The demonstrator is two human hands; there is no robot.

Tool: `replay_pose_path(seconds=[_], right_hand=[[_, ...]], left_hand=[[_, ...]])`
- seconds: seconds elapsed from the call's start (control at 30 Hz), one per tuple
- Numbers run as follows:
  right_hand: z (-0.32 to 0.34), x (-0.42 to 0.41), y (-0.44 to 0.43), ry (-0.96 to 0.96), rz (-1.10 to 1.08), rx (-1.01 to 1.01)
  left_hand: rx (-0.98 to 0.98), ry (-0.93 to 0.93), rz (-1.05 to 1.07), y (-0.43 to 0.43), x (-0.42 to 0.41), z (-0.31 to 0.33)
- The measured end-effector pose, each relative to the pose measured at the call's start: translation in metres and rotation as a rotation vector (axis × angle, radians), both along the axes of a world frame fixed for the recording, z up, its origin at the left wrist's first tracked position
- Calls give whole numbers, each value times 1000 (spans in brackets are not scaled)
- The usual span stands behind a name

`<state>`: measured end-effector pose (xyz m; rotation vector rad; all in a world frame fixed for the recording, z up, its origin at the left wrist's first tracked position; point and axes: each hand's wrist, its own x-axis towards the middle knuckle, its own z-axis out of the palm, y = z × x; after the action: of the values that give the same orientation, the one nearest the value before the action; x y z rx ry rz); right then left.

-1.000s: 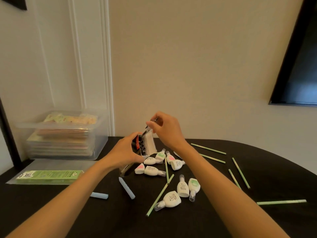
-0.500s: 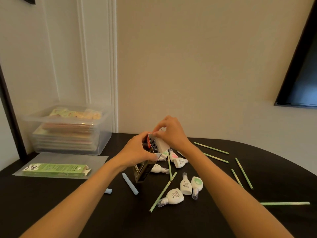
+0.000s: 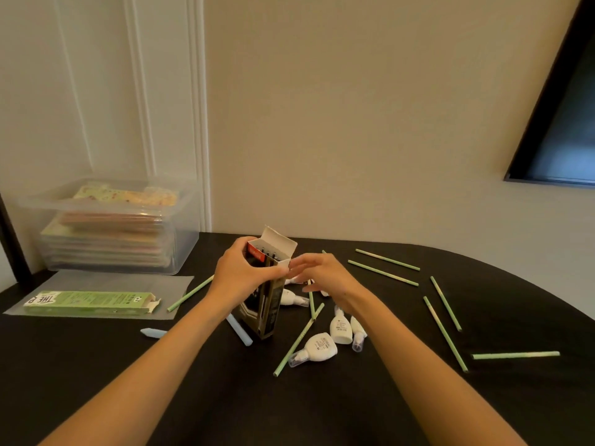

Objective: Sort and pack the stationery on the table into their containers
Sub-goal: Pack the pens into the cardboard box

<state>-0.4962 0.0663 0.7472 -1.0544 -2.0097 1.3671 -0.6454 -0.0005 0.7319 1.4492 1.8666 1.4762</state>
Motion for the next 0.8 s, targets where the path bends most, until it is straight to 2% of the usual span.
replay_pose_path(seconds=[0.1,0.23,0.37,0.57,0.8], right_hand=[[-13,1,-3,-39,82,-28],[-24,-6,-9,163,131,-191],[-28,-7,-9,279,122,-264],[-18,-2,-2,279,36,-176],[-16,2,1,294,-20,-198]], left_hand=[[16,-11,40,2,-1,-4],[60,-57,54,2,-7,-5],[71,-93,56,1,-12,-3],[127,-149,56,0,-5,2],[215,-136,93,-2,8,0]])
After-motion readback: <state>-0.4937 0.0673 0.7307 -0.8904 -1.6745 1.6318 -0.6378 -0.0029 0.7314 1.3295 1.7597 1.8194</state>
